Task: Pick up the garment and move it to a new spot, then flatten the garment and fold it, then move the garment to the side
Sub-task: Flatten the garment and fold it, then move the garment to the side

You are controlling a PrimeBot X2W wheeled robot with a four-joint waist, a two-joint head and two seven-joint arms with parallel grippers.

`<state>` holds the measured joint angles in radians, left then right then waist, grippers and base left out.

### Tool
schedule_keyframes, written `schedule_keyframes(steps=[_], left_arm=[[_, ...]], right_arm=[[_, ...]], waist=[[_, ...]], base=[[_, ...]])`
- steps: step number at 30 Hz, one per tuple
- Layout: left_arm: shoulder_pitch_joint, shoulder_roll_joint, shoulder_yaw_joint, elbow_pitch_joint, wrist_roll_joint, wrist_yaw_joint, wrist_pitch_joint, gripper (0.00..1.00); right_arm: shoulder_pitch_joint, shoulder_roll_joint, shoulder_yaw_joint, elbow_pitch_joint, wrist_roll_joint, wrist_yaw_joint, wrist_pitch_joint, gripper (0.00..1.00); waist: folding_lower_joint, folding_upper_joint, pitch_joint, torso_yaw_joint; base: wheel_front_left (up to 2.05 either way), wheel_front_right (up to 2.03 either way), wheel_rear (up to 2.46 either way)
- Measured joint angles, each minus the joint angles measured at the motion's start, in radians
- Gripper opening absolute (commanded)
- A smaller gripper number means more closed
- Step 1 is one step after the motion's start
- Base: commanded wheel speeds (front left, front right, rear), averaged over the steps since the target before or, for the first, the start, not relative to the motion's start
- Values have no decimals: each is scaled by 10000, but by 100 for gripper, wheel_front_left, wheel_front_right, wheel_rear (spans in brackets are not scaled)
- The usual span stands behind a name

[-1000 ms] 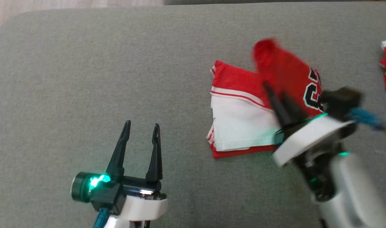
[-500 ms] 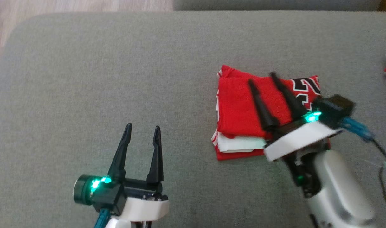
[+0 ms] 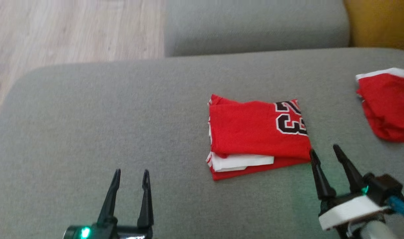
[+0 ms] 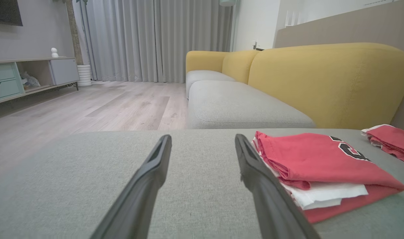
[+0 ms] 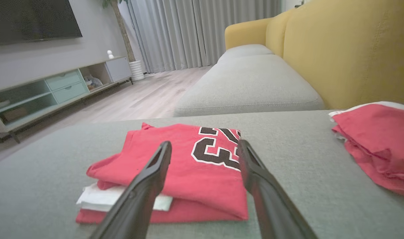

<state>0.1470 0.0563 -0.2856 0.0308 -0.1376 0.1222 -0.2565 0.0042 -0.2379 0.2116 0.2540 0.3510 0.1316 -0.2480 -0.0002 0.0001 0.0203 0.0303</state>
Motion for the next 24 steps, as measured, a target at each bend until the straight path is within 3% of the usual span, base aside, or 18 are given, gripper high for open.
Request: schedule_keyframes(steps=[8,24], left_arm=[[531,0,328,111,328,-130,0,100],[650,2,431,136,347,-169,0,100]], right_arm=[[892,665,-253,38,-936,0,-2,100],[927,848,-481,104,-1149,0,-2,100]], waist=[[0,0,-567,-365],[2,0,-613,-349]], base=[[0,0,0],[0,0,0]])
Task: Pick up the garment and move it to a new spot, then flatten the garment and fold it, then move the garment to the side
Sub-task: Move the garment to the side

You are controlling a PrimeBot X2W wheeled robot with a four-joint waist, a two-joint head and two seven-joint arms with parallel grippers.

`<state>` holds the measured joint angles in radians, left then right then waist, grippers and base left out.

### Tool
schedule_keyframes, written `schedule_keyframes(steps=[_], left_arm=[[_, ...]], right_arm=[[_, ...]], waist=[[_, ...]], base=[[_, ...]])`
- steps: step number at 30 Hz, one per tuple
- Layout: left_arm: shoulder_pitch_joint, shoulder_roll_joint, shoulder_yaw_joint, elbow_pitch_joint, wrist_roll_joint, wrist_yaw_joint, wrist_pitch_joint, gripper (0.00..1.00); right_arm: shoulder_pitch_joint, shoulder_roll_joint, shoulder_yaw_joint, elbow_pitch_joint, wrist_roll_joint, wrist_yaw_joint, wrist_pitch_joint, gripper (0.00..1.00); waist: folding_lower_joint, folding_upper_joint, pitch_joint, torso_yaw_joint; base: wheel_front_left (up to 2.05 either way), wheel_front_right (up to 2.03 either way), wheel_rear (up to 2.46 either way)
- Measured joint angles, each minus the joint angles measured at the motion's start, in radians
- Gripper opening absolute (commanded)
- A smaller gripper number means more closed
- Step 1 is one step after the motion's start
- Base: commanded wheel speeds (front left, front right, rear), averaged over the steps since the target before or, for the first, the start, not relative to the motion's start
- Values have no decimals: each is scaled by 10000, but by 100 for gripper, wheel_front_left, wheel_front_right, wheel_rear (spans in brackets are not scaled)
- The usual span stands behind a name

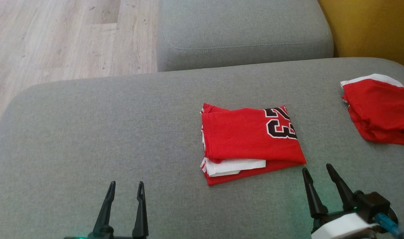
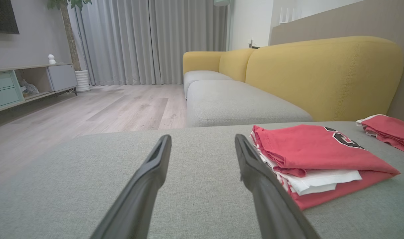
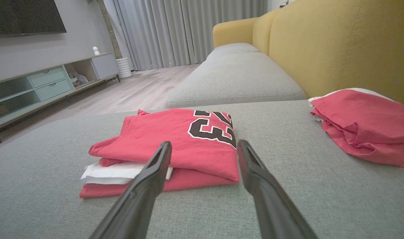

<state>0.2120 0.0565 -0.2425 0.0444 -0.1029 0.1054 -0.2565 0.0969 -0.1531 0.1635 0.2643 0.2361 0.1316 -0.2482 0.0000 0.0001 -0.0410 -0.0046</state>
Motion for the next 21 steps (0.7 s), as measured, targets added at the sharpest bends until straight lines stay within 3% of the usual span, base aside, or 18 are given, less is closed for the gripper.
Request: schedule_keyframes(steps=[21], left_arm=[[-1,-2,33,-6,2,13,0,100]], right_arm=[[-12,104,-205,197,-178,0,0,100]], waist=[[0,0,145,-25]], base=[[0,0,0]])
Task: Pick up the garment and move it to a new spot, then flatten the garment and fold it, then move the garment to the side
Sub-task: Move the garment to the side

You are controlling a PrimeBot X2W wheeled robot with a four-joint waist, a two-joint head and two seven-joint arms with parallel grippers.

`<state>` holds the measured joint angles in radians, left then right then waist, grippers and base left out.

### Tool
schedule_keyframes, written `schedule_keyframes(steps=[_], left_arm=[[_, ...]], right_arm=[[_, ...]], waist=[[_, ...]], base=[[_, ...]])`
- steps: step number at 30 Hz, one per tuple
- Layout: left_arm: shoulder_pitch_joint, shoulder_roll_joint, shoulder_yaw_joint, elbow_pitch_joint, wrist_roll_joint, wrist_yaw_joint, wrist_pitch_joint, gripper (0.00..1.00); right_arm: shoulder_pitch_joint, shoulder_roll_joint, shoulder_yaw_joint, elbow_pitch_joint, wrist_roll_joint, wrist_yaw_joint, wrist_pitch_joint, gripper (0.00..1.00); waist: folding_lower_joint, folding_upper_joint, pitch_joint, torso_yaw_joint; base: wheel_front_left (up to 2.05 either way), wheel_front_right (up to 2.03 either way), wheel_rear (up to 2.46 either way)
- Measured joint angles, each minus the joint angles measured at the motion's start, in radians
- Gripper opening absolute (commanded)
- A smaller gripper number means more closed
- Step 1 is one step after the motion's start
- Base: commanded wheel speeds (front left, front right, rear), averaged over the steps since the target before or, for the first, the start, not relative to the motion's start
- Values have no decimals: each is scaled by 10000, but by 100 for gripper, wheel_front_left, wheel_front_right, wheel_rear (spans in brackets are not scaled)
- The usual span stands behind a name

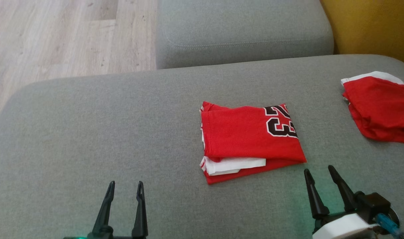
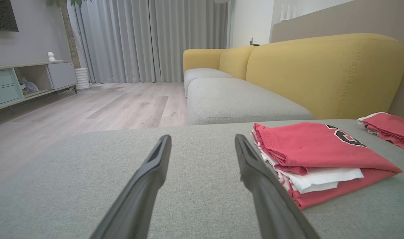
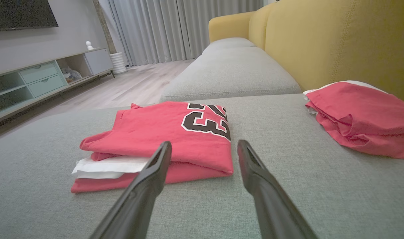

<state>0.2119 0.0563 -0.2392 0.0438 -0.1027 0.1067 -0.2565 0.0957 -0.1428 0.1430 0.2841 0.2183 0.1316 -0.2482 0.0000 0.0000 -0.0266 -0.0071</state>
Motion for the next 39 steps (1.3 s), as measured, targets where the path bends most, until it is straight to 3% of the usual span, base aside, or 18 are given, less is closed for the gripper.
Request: schedule_keyframes(steps=[8,13,20,26,28,34,39], left_arm=[[-34,2,-67,-113,165,96,0,100],[-386,0,-224,-207,391,180,0,100],[-1220,-2,-573,-247,437,270,0,100],[-1668,-4,-892,-161,433,407,0,100],[-1749,-4,-922,-142,433,441,-2,100],[-1781,-4,-915,-111,437,485,0,100],[-2052,-4,-911,-136,525,474,-2,100]], right_arm=[[-513,-33,-6,750,65,0,0,100],[-1619,-146,320,1515,876,0,150,100],[-3835,-715,257,2347,1946,0,1960,100],[-4447,-802,704,3083,2769,0,3354,98],[-4555,-813,961,3095,3158,0,3486,0],[-4831,-1145,1584,3060,3538,0,3210,0],[-5326,-1881,1618,2861,3390,0,2911,0]], waist=[[0,0,445,-20],[1,0,956,-44],[4,0,1936,-20],[3,0,2513,173],[2,0,2609,239],[0,0,2776,123],[1,0,3133,-134]], base=[[0,0,0],[0,0,0],[0,0,0],[0,0,0],[0,0,0],[0,0,0],[0,0,0]])
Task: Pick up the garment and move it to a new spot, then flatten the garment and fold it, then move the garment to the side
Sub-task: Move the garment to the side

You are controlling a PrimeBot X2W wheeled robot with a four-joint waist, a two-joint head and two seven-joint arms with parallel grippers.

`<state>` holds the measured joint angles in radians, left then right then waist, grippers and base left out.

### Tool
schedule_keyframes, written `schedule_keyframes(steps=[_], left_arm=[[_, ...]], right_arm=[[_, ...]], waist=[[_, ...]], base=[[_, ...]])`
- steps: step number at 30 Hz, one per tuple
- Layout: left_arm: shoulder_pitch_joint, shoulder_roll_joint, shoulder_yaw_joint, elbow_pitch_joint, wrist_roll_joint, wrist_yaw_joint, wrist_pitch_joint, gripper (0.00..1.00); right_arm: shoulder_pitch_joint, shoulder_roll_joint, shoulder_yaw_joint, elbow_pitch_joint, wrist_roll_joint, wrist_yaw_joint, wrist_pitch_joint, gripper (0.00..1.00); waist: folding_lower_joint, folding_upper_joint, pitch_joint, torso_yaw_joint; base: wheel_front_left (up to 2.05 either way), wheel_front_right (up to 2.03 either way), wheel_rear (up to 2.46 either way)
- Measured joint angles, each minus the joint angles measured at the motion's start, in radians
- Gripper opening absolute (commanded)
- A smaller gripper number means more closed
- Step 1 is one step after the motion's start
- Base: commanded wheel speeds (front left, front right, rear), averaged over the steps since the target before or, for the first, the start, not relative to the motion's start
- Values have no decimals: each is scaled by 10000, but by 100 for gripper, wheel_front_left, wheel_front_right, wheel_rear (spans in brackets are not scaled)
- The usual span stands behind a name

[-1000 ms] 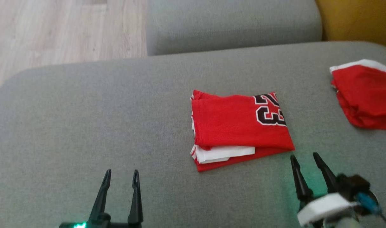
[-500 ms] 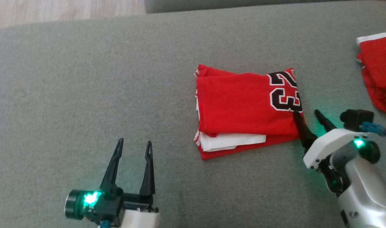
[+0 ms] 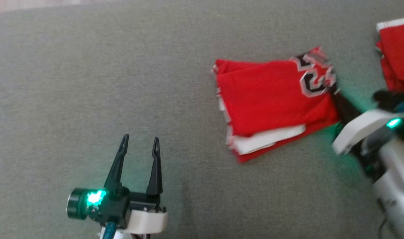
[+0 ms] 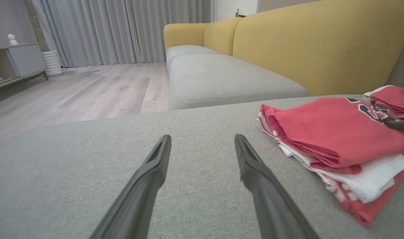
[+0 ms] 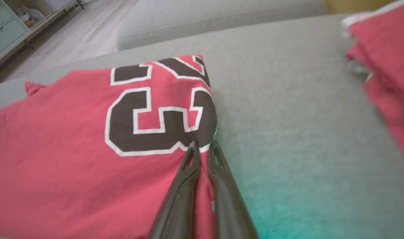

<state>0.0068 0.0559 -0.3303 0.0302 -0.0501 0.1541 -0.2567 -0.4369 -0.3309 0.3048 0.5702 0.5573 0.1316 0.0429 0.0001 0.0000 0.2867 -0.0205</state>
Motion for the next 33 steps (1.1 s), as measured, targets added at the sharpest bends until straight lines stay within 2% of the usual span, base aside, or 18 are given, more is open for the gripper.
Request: schedule_keyframes(steps=[7,13,18,23,24,25,30,32,33], left_arm=[[-467,-2,-6,-13,207,-58,0,100],[-1003,13,10,-44,368,-104,0,100],[-1459,82,13,-86,464,-134,0,100],[-1924,203,6,-151,514,-136,-2,100],[-1985,219,0,-192,514,-136,-10,100],[-2046,224,-13,-217,514,-136,-13,100],[-2208,259,-50,-318,512,-132,-13,100],[-2284,253,-67,-309,508,-128,-13,100],[-2281,249,-65,-288,428,-117,-12,100]], right_arm=[[-890,-1321,-635,-1007,-479,0,65,0],[-895,-2167,-1810,-2019,-989,0,439,0],[-894,-2514,-3185,-2767,-1461,0,780,0],[-895,-2539,-4174,-3340,-1965,0,1149,0],[-895,-2537,-4328,-3430,-2109,0,1193,39],[-900,-2527,-4481,-3501,-2303,0,1189,100],[-967,-2290,-5014,-3737,-3233,0,1003,100],[-1012,-1919,-5010,-3848,-3586,0,786,100],[-1003,-1501,-4861,-3969,-3898,0,495,100]], waist=[[1,0,763,-503],[1,0,1491,-1006],[0,0,2114,-1399],[0,0,2698,-1714],[0,0,2792,-1775],[1,0,2868,-1831],[1,0,2932,-1952],[0,0,2805,-1925],[0,0,2626,-1881]], base=[[0,0,0],[0,0,0],[0,0,0],[0,0,0],[0,0,0],[0,0,0],[0,0,0],[0,0,0],[0,0,0]])
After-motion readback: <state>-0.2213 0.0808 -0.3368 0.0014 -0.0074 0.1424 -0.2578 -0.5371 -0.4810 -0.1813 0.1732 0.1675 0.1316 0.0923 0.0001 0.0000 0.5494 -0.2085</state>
